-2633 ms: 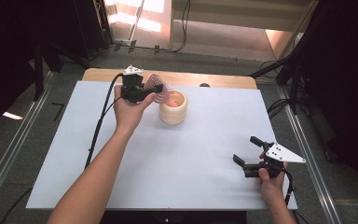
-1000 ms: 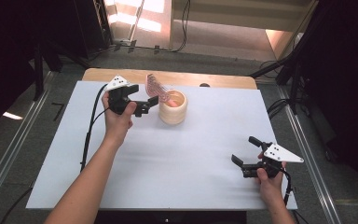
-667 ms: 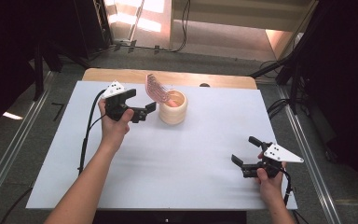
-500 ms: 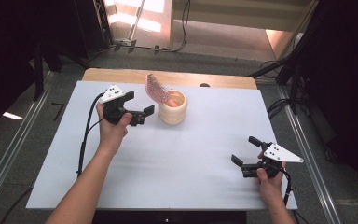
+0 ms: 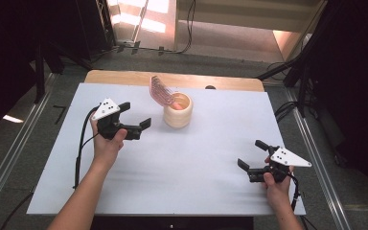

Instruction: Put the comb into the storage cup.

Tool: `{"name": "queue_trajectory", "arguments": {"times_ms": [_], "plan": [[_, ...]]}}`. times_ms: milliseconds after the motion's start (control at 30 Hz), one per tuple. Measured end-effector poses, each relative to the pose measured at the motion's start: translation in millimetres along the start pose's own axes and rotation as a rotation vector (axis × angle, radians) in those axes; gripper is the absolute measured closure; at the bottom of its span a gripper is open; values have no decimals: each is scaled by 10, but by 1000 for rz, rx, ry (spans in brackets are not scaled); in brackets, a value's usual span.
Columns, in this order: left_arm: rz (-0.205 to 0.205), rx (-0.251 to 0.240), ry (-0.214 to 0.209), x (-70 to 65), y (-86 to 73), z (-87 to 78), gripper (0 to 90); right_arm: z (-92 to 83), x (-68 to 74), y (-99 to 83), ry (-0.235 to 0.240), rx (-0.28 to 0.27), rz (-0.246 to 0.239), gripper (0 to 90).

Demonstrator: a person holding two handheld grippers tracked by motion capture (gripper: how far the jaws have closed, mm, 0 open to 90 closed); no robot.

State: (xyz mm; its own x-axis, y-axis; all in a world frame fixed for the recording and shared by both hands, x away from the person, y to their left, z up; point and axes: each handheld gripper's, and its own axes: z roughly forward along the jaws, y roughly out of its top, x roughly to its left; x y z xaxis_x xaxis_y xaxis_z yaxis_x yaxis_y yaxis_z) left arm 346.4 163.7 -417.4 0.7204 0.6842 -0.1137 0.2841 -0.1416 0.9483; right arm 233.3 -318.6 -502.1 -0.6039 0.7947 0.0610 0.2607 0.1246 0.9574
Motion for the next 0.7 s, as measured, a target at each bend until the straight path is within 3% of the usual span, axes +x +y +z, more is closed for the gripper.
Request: {"name": "queue_trajectory", "arguments": {"times_ms": [700], "plan": [[13,-21,27,-30,-287,-420,0,-4,-4,4,-5,-2,2,0]]}}
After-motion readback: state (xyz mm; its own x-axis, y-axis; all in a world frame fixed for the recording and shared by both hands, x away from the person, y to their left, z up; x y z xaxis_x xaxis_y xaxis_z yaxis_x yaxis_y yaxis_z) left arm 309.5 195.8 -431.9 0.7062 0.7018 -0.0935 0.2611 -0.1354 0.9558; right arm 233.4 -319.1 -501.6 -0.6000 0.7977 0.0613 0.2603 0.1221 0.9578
